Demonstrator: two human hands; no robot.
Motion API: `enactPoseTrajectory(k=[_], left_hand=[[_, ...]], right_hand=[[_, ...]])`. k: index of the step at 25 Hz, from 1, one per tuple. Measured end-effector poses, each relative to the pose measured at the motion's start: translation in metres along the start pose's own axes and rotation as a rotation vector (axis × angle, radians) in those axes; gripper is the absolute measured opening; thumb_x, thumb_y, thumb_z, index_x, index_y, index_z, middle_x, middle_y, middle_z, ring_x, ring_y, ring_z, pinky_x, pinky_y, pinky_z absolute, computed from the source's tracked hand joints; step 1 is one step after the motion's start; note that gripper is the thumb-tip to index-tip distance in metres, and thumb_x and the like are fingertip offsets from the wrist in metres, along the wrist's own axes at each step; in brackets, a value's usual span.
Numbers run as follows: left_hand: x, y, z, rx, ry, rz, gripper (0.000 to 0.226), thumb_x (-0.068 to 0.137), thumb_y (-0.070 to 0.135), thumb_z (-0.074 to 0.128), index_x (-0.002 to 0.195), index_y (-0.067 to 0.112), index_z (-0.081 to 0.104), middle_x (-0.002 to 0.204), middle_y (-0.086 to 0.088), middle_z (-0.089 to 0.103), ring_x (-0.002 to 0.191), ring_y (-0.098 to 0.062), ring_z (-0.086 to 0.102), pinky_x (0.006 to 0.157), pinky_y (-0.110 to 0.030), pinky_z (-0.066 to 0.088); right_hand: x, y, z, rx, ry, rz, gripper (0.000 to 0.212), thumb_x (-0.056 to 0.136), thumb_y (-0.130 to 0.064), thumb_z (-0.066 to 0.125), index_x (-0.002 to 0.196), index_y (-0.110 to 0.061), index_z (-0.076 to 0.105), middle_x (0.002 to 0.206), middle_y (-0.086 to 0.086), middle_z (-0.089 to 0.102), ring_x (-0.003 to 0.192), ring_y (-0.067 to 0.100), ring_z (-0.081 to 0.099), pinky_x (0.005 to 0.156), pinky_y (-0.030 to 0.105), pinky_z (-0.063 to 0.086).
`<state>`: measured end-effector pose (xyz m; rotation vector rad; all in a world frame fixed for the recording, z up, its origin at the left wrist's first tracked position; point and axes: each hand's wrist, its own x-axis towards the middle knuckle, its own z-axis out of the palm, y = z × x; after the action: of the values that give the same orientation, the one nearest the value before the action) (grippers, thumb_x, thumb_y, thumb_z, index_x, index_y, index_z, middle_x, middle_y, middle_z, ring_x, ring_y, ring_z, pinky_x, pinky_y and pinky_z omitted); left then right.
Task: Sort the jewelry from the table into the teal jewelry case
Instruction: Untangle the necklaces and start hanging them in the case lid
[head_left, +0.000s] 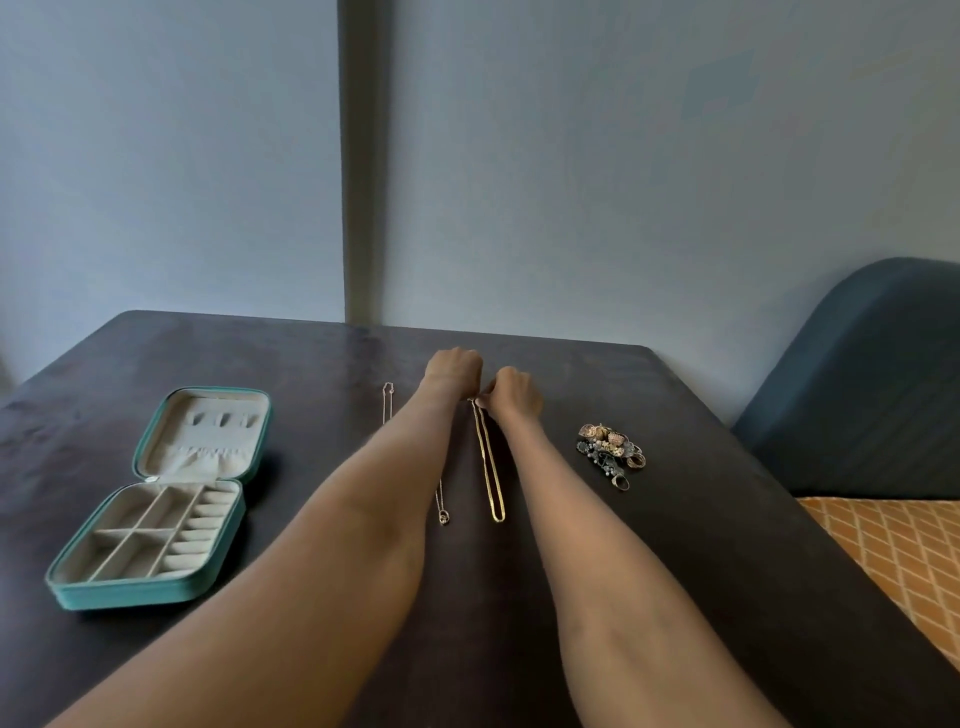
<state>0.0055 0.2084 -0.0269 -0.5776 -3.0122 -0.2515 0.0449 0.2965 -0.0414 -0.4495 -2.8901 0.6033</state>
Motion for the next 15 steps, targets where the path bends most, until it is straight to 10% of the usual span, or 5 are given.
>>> enactPoseTrajectory(k=[6, 11, 15], left_hand=[[-0.023, -0.004, -0.020, -0.363, -0.005, 0.019, 0.022, 0.090, 0.015, 0.054, 0.106, 0.002, 0.063, 0.112, -0.017, 0.065, 0.107, -0.032, 0.059, 0.089, -0.036, 0.045], [-0.061, -0.012, -0.053, -0.863, -0.045, 0.096, 0.010, 0.093, 0.003, 0.049, 0.085, 0.008, 0.052, 0.082, -0.016, 0.065, 0.062, -0.019, 0.063, 0.065, -0.023, 0.052], [-0.094, -0.011, -0.089, -1.044, -0.110, 0.146, 0.017, 0.091, 0.010, 0.058, 0.108, 0.008, 0.053, 0.076, -0.006, 0.058, 0.061, -0.016, 0.062, 0.070, -0.028, 0.054]], right_hand=[[-0.021, 0.001, -0.017, 0.223, -0.015, -0.038, 0.027, 0.090, -0.027, 0.055, 0.107, -0.010, 0.069, 0.110, 0.016, 0.067, 0.105, 0.033, 0.060, 0.076, 0.032, 0.045], [-0.055, 0.006, -0.055, 0.765, -0.097, -0.088, 0.019, 0.091, -0.020, 0.057, 0.090, -0.004, 0.067, 0.079, 0.005, 0.067, 0.074, 0.014, 0.060, 0.070, 0.029, 0.048], [-0.083, 0.001, -0.098, 1.098, -0.164, -0.071, 0.009, 0.091, -0.015, 0.053, 0.085, -0.010, 0.059, 0.068, 0.004, 0.060, 0.063, 0.016, 0.058, 0.070, 0.031, 0.052]])
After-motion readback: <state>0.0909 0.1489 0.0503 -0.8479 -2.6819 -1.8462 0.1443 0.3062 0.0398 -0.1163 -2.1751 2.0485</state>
